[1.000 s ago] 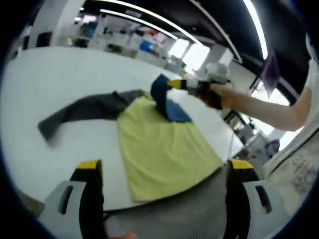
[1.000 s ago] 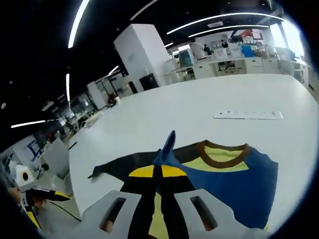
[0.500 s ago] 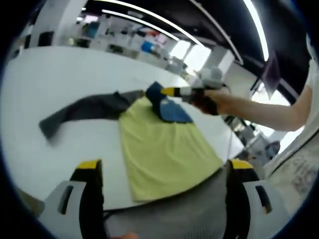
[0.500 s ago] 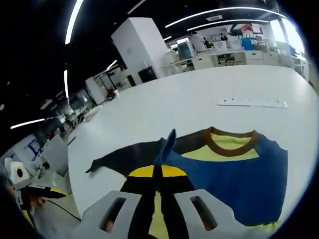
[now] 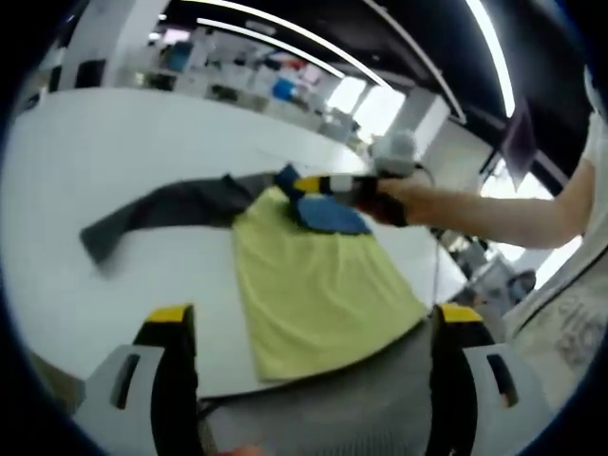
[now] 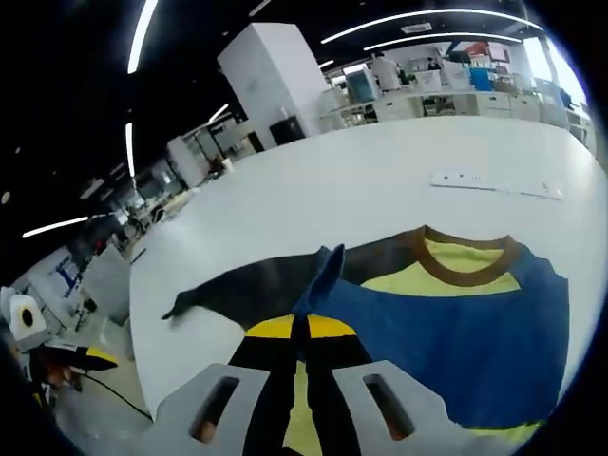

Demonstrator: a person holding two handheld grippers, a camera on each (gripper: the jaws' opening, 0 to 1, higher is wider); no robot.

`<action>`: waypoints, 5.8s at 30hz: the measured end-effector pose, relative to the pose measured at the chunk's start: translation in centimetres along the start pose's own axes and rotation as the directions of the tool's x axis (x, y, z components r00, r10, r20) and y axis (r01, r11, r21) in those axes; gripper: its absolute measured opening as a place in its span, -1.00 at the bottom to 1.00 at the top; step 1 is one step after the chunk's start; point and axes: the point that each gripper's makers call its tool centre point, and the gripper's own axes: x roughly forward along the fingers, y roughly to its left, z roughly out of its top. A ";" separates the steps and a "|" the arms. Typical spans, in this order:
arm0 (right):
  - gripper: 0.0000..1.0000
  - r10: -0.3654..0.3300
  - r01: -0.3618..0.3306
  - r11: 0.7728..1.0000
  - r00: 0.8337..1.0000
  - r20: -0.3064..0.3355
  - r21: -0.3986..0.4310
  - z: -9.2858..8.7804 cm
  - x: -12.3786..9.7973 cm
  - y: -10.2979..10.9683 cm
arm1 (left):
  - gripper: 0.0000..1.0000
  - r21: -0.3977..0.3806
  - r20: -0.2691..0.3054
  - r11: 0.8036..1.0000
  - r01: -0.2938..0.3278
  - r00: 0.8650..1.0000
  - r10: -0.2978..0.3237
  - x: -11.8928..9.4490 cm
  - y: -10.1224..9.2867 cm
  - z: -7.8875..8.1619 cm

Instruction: Fold the garment on the visible template until the final outline fits inside the template.

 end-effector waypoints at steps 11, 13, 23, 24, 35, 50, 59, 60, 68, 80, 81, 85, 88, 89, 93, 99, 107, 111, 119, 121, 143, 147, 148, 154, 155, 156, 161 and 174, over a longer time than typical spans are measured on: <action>-0.24 0.044 -0.041 0.992 0.999 0.019 -0.121 1.1 0.3 1.5 | 0.98 0.004 -0.006 1.000 0.010 1.000 -0.010 0.3 -0.1 -0.1; -0.22 0.047 -0.045 0.990 0.999 0.014 -0.132 1.0 0.3 1.4 | 0.98 0.005 -0.006 1.000 0.012 1.000 -0.012 0.4 -0.2 -0.1; -0.02 0.056 -0.055 0.985 0.998 0.002 -0.165 0.6 0.2 1.7 | 0.98 0.007 -0.006 1.000 0.014 1.000 -0.014 0.4 -0.2 0.0; 0.02 0.060 -0.058 0.984 0.998 0.001 -0.171 0.5 0.1 1.8 | 0.98 0.006 -0.007 1.000 0.013 1.000 -0.013 0.3 -0.1 -0.1; 0.34 0.080 -0.075 0.972 0.997 0.017 -0.222 0.4 -1.1 2.6 | 0.98 0.010 -0.004 1.000 0.019 1.000 -0.019 0.6 -0.1 0.2; 0.80 0.088 -0.078 0.951 0.996 0.021 -0.298 0.0 -3.2 2.9 | 0.98 0.031 -0.010 0.999 0.040 0.999 -0.039 1.1 -0.6 0.4; 0.89 0.093 -0.083 0.949 0.995 0.018 -0.304 -1.4 -6.4 3.3 | 0.98 0.057 -0.012 0.997 0.058 0.998 -0.057 1.6 -0.9 1.2; 0.89 0.092 -0.083 0.950 0.996 0.018 -0.301 -1.5 -6.7 3.3 | 0.98 0.060 -0.013 0.996 0.060 0.998 -0.059 1.7 -0.9 1.2; 0.90 0.080 -0.071 0.953 0.997 0.016 -0.294 -2.5 -9.7 3.1 | 0.98 0.087 -0.021 0.993 0.084 0.996 -0.083 2.5 -1.4 1.7; 0.89 0.037 -0.039 0.960 0.999 -0.015 -0.275 -5.7 -14.2 1.9 | 0.98 0.140 -0.053 0.983 0.116 0.993 -0.110 4.3 -1.9 2.9; 0.89 0.028 -0.032 0.963 0.999 -0.018 -0.269 -6.2 -14.8 1.6 | 0.98 0.140 -0.053 0.983 0.118 0.992 -0.112 4.4 -2.0 3.0; 0.88 -0.008 0.002 0.968 1.000 -0.024 -0.250 -7.0 -16.4 0.9 | 0.98 0.145 -0.059 0.981 0.128 0.991 -0.120 4.7 -2.2 3.1; 0.88 -0.034 0.029 0.970 0.999 -0.015 -0.240 -7.2 -17.8 0.3 | 0.98 0.150 -0.066 0.979 0.137 0.990 -0.128 5.1 -2.4 3.0; 0.87 -0.046 0.040 0.970 0.999 -0.017 -0.242 -7.3 -18.3 0.2 | 0.98 0.151 -0.069 0.979 0.141 0.989 -0.131 5.2 -2.5 3.0; 0.86 -0.081 0.074 0.968 0.996 -0.021 -0.240 -8.0 -20.1 -0.7 | 0.98 0.153 -0.078 0.977 0.149 0.987 -0.138 5.6 -2.7 2.8; 0.83 -0.117 0.110 0.969 0.993 -0.018 -0.223 -8.6 -21.9 -1.7 | 0.98 0.163 -0.093 0.974 0.156 0.986 -0.142 6.0 -2.7 2.7; 0.81 -0.157 0.154 0.967 0.988 -0.002 -0.203 -8.8 -23.6 -2.3 | 0.96 0.160 -0.099 0.978 0.134 0.988 -0.119 6.0 -1.6 2.8; 0.80 -0.172 0.169 0.966 0.985 0.001 -0.196 -8.9 -24.3 -2.4 | 0.94 0.167 -0.104 0.978 0.125 0.989 -0.109 6.0 -1.1 2.9; 0.80 -0.192 0.189 0.964 0.981 0.001 -0.186 -9.2 -25.1 -2.6 | 0.92 0.161 -0.100 0.982 0.102 0.991 -0.086 6.0 0.1 3.3; 0.80 -0.196 0.195 0.964 0.980 0.010 -0.179 -9.0 -25.3 -2.7 | 0.92 0.157 -0.094 0.982 0.101 0.992 -0.087 5.9 0.2 3.5; 0.78 -0.210 0.210 0.965 0.977 0.015 -0.158 -9.4 -26.2 -2.6 | 0.65 0.175 -0.026 0.938 -0.299 0.951 0.308 3.6 13.4 6.8; 0.77 -0.211 0.210 0.965 0.977 0.010 -0.155 -9.5 -26.4 -2.5 | 0.65 0.078 -0.066 0.916 -0.393 0.915 0.399 2.9 17.4 5.7; 0.77 -0.212 0.211 0.965 0.977 0.010 -0.154 -9.5 -26.4 -2.5 | 0.64 0.025 -0.051 0.915 -0.404 0.913 0.404 2.7 18.1 5.9; 0.76 -0.225 0.223 0.964 0.974 0.005 -0.142 -10.0 -26.7 -2.7 | 0.52 -0.227 -0.022 0.870 -0.438 0.895 0.445 1.6 21.6 5.5; 0.76 -0.225 0.223 0.964 0.974 0.001 -0.143 -10.1 -26.7 -2.8 | 0.49 -0.229 -0.022 0.870 -0.436 0.896 0.443 1.6 21.7 5.5; 0.76 -0.226 0.223 0.964 0.974 -0.002 -0.143 -10.2 -26.7 -2.8 | 0.42 -0.254 -0.027 0.866 -0.432 0.898 0.440 1.6 21.8 5.3; 0.76 -0.227 0.224 0.964 0.974 -0.004 -0.141 -10.2 -26.6 -2.7 | 0.22 -0.651 0.053 0.690 -0.317 0.888 0.458 1.3 22.4 5.4; 0.73 -0.226 0.220 0.959 0.974 -0.013 -0.180 -9.8 -26.6 -2.8 | -0.04 -0.936 0.081 0.337 -0.103 0.868 0.491 0.9 23.6 3.3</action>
